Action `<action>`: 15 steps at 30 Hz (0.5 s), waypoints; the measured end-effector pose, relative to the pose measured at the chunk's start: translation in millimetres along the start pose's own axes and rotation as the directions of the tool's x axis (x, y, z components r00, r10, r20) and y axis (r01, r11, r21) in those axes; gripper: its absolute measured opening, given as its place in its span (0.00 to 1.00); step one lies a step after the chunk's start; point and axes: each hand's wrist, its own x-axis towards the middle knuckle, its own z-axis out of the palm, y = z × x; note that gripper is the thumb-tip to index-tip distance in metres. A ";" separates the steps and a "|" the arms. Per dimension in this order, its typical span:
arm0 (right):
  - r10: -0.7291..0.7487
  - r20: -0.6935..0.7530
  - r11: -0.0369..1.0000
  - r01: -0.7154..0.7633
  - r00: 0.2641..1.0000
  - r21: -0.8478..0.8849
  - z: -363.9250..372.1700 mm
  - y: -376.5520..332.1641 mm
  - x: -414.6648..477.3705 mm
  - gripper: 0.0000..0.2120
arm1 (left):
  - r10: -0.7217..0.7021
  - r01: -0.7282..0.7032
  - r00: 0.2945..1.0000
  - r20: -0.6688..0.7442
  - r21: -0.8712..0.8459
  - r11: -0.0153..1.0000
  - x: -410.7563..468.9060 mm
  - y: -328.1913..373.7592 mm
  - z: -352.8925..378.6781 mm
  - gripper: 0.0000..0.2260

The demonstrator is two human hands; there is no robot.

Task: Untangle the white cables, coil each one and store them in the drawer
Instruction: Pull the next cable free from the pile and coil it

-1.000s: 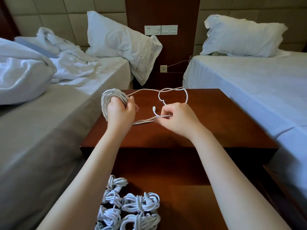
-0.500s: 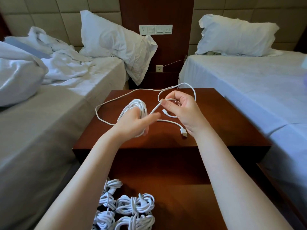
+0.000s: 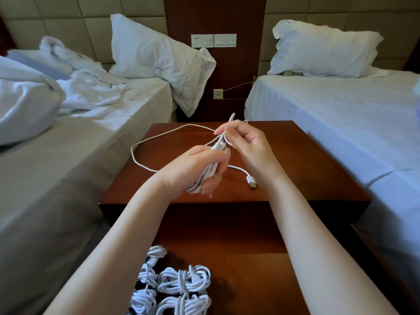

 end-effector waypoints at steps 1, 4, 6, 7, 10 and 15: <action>0.003 0.009 1.000 -0.003 1.000 0.014 0.7 1.9 0.0 0.11 | 0.031 -0.030 0.999 0.019 -0.061 0.998 0.4 1.6 1.2 0.11; 0.033 0.047 0.995 -0.037 0.998 0.088 7.5 0.9 -0.8 0.11 | 0.136 -0.117 0.990 0.047 -0.292 0.949 0.8 4.4 -0.1 0.10; 0.030 0.056 0.998 -0.033 0.998 0.057 15.0 2.5 -1.9 0.12 | 0.210 -0.170 0.977 0.049 -0.425 0.889 0.9 5.8 -3.8 0.11; 0.013 0.067 0.999 -0.011 0.998 -0.032 20.2 4.6 -3.0 0.13 | 0.239 -0.195 0.970 0.035 -0.469 0.861 0.8 7.1 -4.2 0.11; 0.143 0.147 0.933 -0.084 0.979 -0.350 38.4 14.6 -6.5 0.08 | 0.263 -0.242 0.964 -0.039 -0.533 0.811 -0.1 9.8 -4.1 0.07; 0.172 0.233 0.831 -0.014 0.957 -0.556 52.1 11.6 -11.4 0.15 | 0.242 -0.308 0.950 -0.196 -0.473 0.826 -2.0 9.8 -5.8 0.05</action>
